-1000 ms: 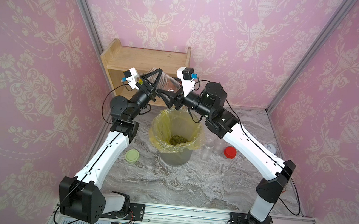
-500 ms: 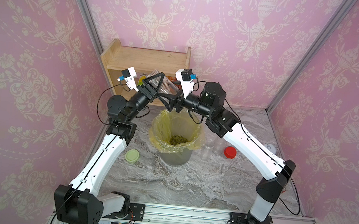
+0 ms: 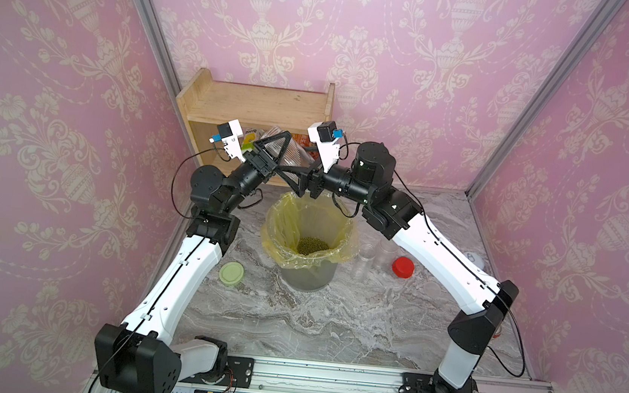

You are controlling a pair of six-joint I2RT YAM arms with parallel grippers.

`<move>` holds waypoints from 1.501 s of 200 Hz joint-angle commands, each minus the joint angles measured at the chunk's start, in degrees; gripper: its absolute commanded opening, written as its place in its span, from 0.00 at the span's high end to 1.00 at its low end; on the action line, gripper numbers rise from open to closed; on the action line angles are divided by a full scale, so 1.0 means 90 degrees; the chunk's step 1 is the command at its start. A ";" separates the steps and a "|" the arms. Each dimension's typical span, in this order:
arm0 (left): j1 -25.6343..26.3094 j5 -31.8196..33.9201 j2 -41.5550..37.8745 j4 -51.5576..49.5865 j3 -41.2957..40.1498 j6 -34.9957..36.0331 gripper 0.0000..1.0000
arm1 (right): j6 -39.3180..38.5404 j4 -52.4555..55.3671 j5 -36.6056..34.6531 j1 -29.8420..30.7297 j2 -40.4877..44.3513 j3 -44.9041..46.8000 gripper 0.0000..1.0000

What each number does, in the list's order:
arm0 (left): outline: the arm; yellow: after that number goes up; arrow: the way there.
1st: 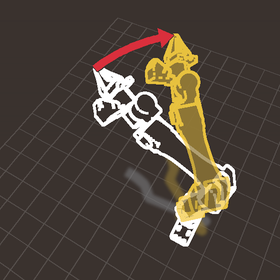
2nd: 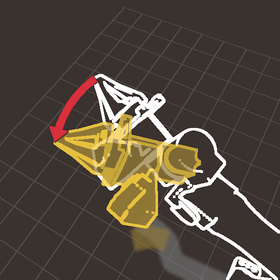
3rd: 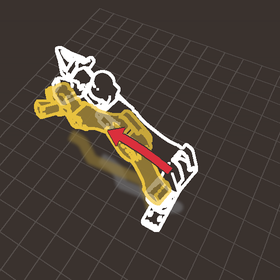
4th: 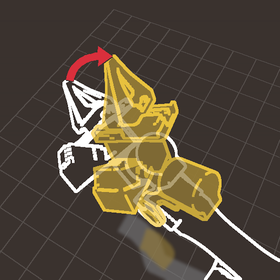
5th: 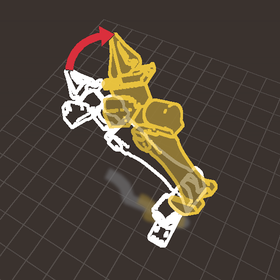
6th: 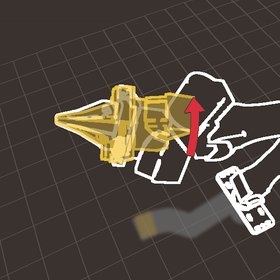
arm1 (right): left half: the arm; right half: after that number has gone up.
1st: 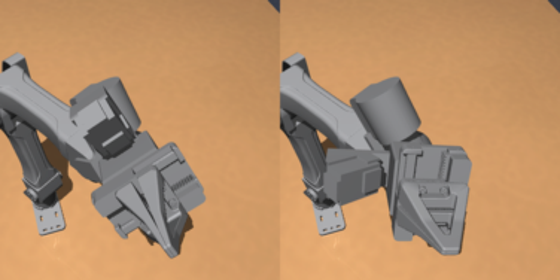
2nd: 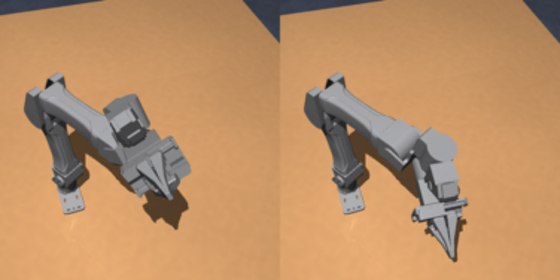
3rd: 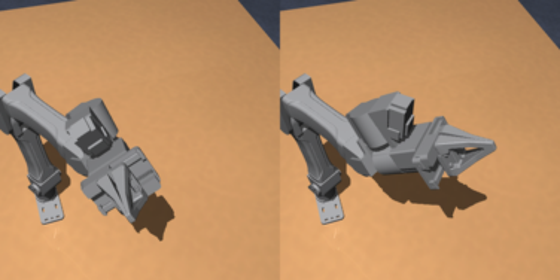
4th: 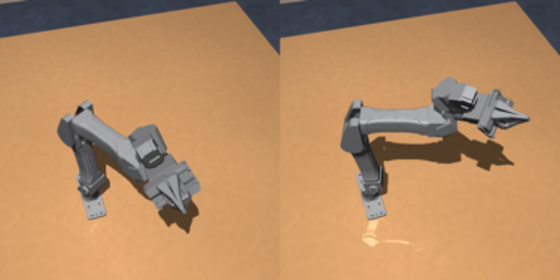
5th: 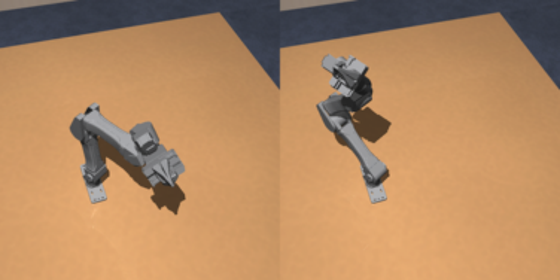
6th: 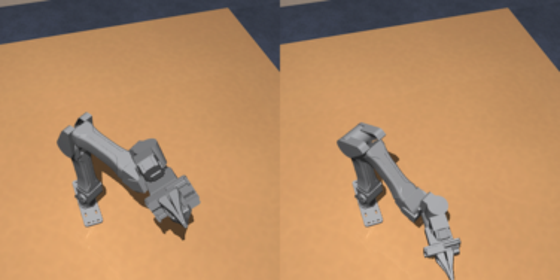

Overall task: Empty moldy mung beans from jars
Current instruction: Place the jar at the center of the board.

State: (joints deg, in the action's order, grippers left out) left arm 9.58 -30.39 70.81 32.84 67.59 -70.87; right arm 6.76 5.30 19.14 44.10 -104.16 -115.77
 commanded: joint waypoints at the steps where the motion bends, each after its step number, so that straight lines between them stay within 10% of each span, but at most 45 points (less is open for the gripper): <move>1: 0.0057 -0.0315 -0.0218 0.0588 0.0122 0.0487 0.40 | 0.0292 0.0340 -0.0940 -0.0320 -0.0108 -0.0128 0.42; 172: 0.0048 -0.0440 -0.0225 0.0446 0.0136 0.0367 0.41 | 0.0590 0.0913 -0.1346 -0.0573 -0.0116 -0.0403 0.26; 300: 0.0048 -0.0456 -0.0093 0.0753 0.0165 0.0047 0.42 | 0.0791 0.0456 -0.0165 -0.0691 -0.0133 -0.0318 0.01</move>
State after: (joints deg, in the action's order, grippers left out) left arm 9.98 -31.48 71.79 32.67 67.35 -71.37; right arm 11.38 11.20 22.87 41.36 -104.40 -117.54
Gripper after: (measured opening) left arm 0.839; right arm 0.980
